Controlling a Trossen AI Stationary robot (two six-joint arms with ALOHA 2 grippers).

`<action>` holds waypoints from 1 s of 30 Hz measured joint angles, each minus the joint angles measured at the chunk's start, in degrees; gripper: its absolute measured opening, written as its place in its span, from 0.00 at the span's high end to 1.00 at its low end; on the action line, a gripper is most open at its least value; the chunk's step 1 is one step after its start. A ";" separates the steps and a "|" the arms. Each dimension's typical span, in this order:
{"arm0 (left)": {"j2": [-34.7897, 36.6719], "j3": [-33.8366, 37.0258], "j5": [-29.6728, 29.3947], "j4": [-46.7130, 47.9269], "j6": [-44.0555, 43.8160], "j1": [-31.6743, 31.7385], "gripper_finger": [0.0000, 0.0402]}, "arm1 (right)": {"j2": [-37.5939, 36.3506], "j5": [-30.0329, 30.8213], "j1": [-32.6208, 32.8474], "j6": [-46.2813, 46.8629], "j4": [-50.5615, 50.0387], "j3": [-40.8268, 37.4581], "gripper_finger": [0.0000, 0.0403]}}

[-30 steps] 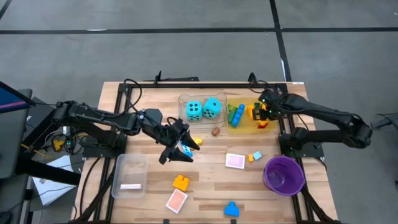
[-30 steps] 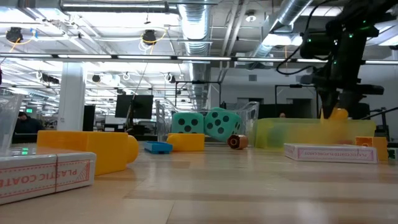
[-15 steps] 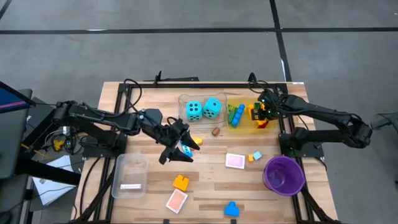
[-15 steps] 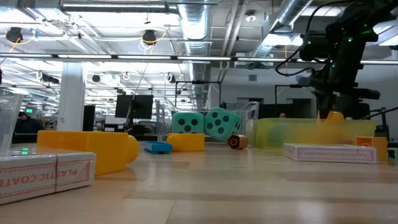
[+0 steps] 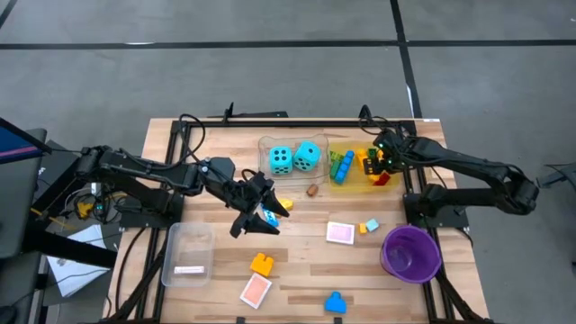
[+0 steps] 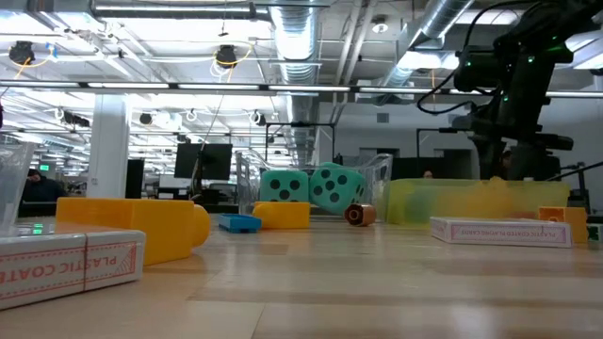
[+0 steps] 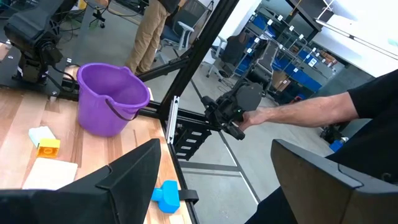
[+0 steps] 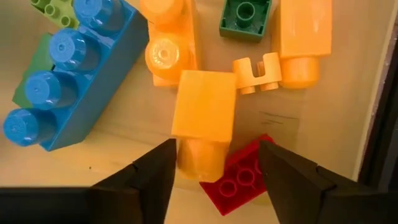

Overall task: Pick & Place Toys
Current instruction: Put the blue game piece into the yellow bin

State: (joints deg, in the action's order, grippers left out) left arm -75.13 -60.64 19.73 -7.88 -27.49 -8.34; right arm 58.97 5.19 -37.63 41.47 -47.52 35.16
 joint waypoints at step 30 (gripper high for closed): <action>0.02 0.00 -7.48 -2.60 1.77 -2.29 0.25 | -38.76 -12.65 8.15 5.69 21.45 0.08 0.42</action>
State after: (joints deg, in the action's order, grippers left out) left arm -75.11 -60.64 12.25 -10.48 -25.71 -10.63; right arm 20.21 -7.46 -29.47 47.16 -26.07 35.24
